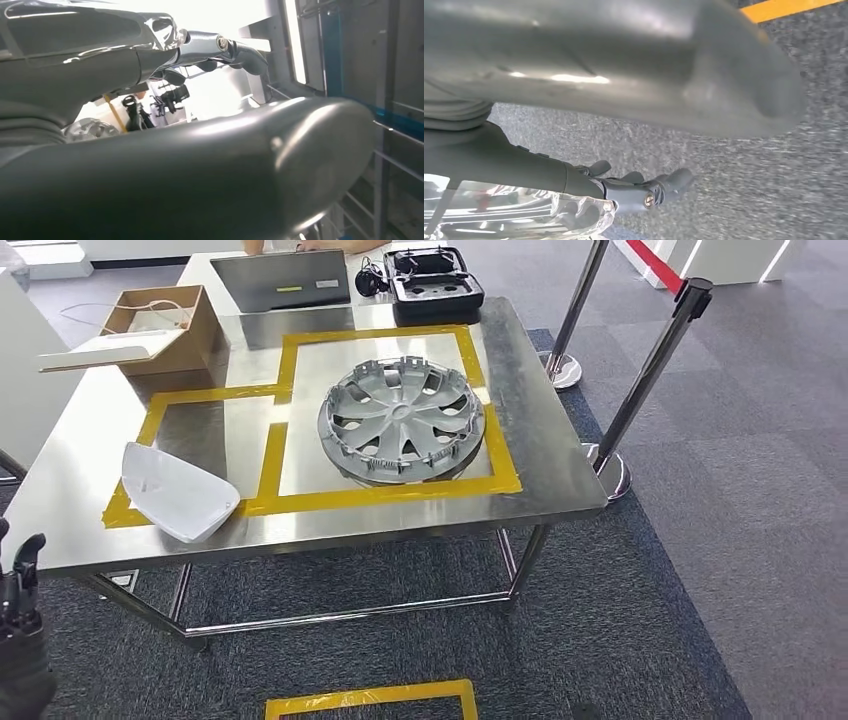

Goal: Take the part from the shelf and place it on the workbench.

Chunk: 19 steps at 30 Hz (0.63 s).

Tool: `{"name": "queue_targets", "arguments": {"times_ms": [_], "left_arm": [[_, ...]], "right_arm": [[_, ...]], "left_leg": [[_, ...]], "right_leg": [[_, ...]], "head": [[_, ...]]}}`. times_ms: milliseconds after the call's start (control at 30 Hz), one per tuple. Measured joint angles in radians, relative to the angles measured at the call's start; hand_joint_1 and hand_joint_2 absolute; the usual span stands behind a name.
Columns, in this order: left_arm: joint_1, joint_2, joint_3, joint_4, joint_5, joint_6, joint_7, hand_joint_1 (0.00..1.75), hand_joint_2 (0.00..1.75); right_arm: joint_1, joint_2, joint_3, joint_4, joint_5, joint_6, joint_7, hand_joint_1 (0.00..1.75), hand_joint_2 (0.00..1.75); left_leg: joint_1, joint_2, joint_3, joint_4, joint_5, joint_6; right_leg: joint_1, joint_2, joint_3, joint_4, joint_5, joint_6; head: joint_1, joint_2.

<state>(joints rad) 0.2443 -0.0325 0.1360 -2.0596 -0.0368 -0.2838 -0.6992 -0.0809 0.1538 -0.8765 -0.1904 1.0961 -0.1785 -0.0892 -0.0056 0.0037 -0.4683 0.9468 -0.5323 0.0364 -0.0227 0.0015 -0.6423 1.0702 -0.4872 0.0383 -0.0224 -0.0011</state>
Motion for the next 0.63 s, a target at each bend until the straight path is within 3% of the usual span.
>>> {"name": "queue_targets", "arguments": {"times_ms": [67,100,133,167,233,300,333,367,433,467,533,600,633], "left_arm": [[0.001,0.000,0.000,0.002,0.001,0.000,0.000,0.00,0.00],[0.001,0.000,0.001,0.004,0.002,0.000,0.000,0.00,0.00],[0.001,0.000,0.001,0.006,0.003,0.000,0.000,0.00,0.00],[0.001,0.000,0.001,0.008,0.004,0.000,0.000,0.00,0.00],[-0.001,0.000,0.001,0.014,0.007,0.000,0.000,0.00,0.00],[-0.006,0.000,0.001,0.018,0.008,0.000,0.000,0.00,0.00],[-0.011,0.001,0.001,0.021,0.008,0.000,0.000,0.00,0.00],[-0.016,0.001,0.001,0.024,0.007,0.000,0.000,0.00,0.00],[-0.024,0.001,0.001,0.031,0.007,0.000,0.000,0.00,0.00],[-0.026,0.002,0.001,0.033,0.007,0.000,0.000,0.00,0.00],[-0.030,0.005,0.002,0.038,0.007,0.000,0.000,0.00,0.00],[-0.033,0.007,0.003,0.043,0.007,0.000,0.000,0.00,0.00],[-0.034,0.007,0.003,0.045,0.007,0.000,0.000,0.00,0.00]], "right_arm": [[0.000,-0.002,0.000,0.000,0.000,0.000,0.001,0.00,0.00],[0.000,-0.003,0.000,0.000,0.000,0.000,0.002,0.00,0.00],[0.000,-0.003,0.000,0.000,0.000,0.000,0.002,0.00,0.00],[0.000,-0.004,0.000,0.000,0.000,0.000,0.002,0.00,0.00],[-0.001,-0.004,-0.001,0.000,0.000,0.000,0.003,0.00,0.00],[-0.004,-0.004,-0.001,0.000,-0.001,0.002,0.003,0.00,0.00],[-0.005,-0.004,-0.001,0.000,-0.002,0.004,0.003,0.00,0.00],[-0.007,-0.004,-0.002,0.000,-0.002,0.007,0.002,0.00,0.00],[-0.007,-0.002,-0.002,0.000,-0.003,0.010,0.002,0.00,0.00],[-0.007,-0.002,-0.003,0.000,-0.003,0.011,0.002,0.00,0.00],[-0.008,-0.001,-0.004,0.000,-0.004,0.012,0.002,0.00,0.00],[-0.007,0.000,-0.005,0.000,-0.004,0.012,0.002,0.00,0.00],[-0.007,0.000,-0.006,0.000,-0.004,0.012,0.002,0.00,0.00]], "left_leg": [[-0.001,0.004,-0.028,0.001,0.022,0.008],[-0.001,0.005,-0.042,0.002,0.033,0.009],[-0.002,0.007,-0.055,0.004,0.044,0.009],[-0.002,0.008,-0.069,0.007,0.054,0.008],[-0.003,0.009,-0.094,0.017,0.072,0.004],[-0.005,0.010,-0.116,0.032,0.083,-0.004],[-0.006,0.011,-0.123,0.038,0.088,-0.009],[-0.006,0.012,-0.127,0.041,0.095,-0.015],[-0.003,0.012,-0.133,0.042,0.104,-0.026],[-0.001,0.009,-0.140,0.051,0.089,-0.032],[0.003,0.003,-0.166,0.120,0.006,-0.045],[0.008,0.001,-0.197,0.250,-0.087,-0.053],[0.009,0.001,-0.206,0.286,-0.106,-0.055]], "right_leg": [[0.000,0.000,-0.028,0.120,-0.103,0.006],[0.000,0.000,-0.037,0.180,-0.133,0.009],[0.000,0.000,-0.036,0.220,-0.137,0.010],[0.000,0.000,-0.019,0.228,-0.118,0.009],[0.000,0.000,0.069,0.134,-0.057,0.005],[0.003,-0.001,0.175,-0.021,-0.051,-0.002],[0.005,-0.001,0.203,-0.072,-0.062,-0.006],[0.008,-0.001,0.214,-0.097,-0.073,-0.011],[0.009,-0.003,0.201,-0.103,-0.063,-0.027],[0.008,-0.004,0.192,-0.103,-0.053,-0.036],[0.004,-0.008,0.165,-0.104,-0.029,-0.049],[0.004,-0.008,0.134,-0.103,-0.005,-0.050],[0.004,-0.008,0.126,-0.102,0.001,-0.050]], "head": [[0.002,0.000],[0.002,0.000],[0.002,0.000],[0.002,0.000],[0.002,0.000],[0.002,0.000],[0.001,0.000],[0.001,0.000],[0.002,0.000],[0.001,0.000],[-0.002,0.000],[-0.005,0.000],[-0.005,0.000]]}}
